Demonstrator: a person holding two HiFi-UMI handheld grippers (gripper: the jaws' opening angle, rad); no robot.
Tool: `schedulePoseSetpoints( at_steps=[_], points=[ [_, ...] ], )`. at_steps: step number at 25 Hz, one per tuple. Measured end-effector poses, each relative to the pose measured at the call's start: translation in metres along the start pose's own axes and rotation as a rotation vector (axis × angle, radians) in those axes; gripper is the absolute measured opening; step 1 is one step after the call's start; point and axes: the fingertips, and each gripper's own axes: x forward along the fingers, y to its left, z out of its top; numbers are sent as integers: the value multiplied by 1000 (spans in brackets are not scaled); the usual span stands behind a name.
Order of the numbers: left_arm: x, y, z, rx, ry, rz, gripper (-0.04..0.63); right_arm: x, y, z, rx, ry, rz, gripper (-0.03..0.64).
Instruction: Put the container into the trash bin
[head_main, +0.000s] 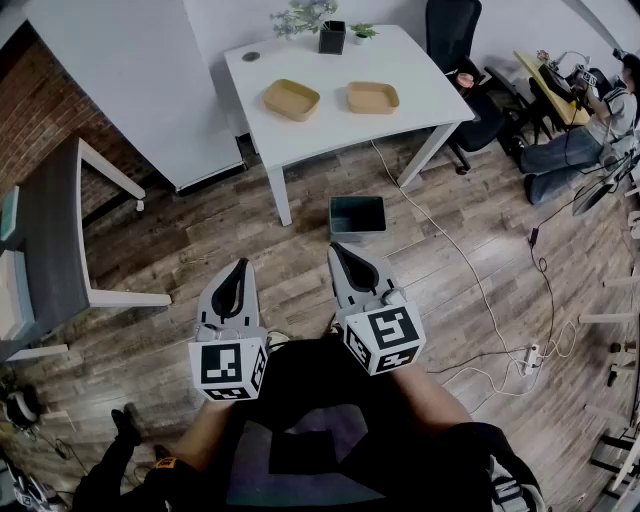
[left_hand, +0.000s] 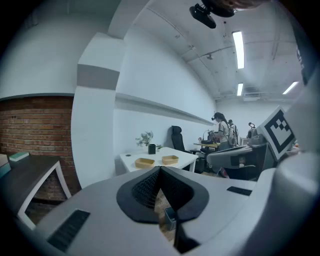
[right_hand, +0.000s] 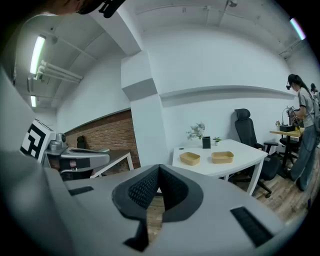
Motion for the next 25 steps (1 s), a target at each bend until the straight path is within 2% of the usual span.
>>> schedulePoseSetpoints(
  at_steps=[9, 16, 25],
  points=[
    [8, -8, 6, 6, -7, -7, 9, -2, -8, 5, -3, -14, 5, 12],
    [15, -19, 8, 4, -6, 24, 9, -1, -18, 5, 1, -16, 67, 14],
    [30, -45, 12, 0, 15, 73, 9, 3, -40, 7, -57, -10, 162, 15]
  ],
)
